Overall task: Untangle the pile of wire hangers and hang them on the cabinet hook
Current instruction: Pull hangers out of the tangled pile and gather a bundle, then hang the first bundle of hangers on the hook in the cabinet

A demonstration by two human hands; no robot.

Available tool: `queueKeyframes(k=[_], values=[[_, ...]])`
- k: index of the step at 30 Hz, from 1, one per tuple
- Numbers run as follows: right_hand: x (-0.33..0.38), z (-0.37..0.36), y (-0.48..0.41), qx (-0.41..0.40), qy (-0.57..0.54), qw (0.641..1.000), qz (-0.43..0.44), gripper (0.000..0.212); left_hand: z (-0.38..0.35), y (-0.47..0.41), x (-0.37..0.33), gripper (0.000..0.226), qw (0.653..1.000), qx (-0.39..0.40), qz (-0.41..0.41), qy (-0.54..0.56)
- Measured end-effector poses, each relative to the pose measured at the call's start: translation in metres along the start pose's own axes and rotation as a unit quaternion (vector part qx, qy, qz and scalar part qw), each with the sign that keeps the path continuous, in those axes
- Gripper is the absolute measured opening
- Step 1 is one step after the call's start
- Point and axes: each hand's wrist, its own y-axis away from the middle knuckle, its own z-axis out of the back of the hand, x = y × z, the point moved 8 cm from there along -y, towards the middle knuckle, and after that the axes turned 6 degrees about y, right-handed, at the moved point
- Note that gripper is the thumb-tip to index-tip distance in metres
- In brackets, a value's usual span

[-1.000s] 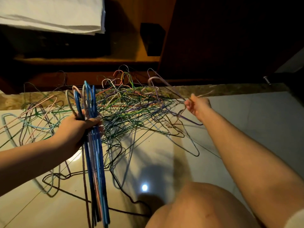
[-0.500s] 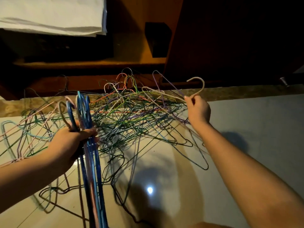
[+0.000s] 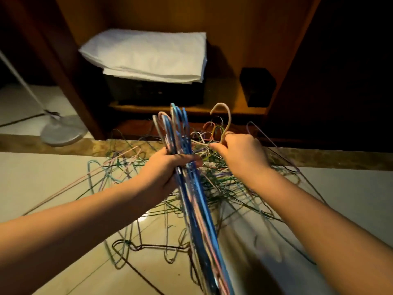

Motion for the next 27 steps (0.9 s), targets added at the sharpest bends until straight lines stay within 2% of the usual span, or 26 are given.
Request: queueKeyframes(k=[7,13,16,20,23,27], values=[[0.040,-0.005,-0.016,0.007,-0.136,0.991,0.005,0.041,0.004,-0.002,-0.020,0.030,0.999,0.011,-0.045,0.000],[0.055,-0.009,-0.044,-0.005,-0.194,0.981,0.017,0.025,0.016,-0.027,-0.034,0.027,0.998,-0.010,-0.056,-0.006],[0.051,-0.003,-0.056,-0.010,-0.213,0.977,0.002,0.029,0.015,-0.042,-0.043,0.026,0.998,-0.020,-0.064,0.004],[0.042,0.006,-0.075,0.026,-0.249,0.968,-0.024,0.036,0.003,-0.060,-0.058,0.025,0.997,-0.008,-0.072,0.008],[0.043,0.011,-0.088,0.080,-0.290,0.953,-0.025,0.028,-0.010,-0.071,-0.072,0.022,0.998,0.009,-0.067,0.018],[0.052,0.030,-0.096,0.129,-0.264,0.956,-0.009,0.039,-0.029,-0.076,-0.094,0.020,0.997,0.005,-0.048,0.053]])
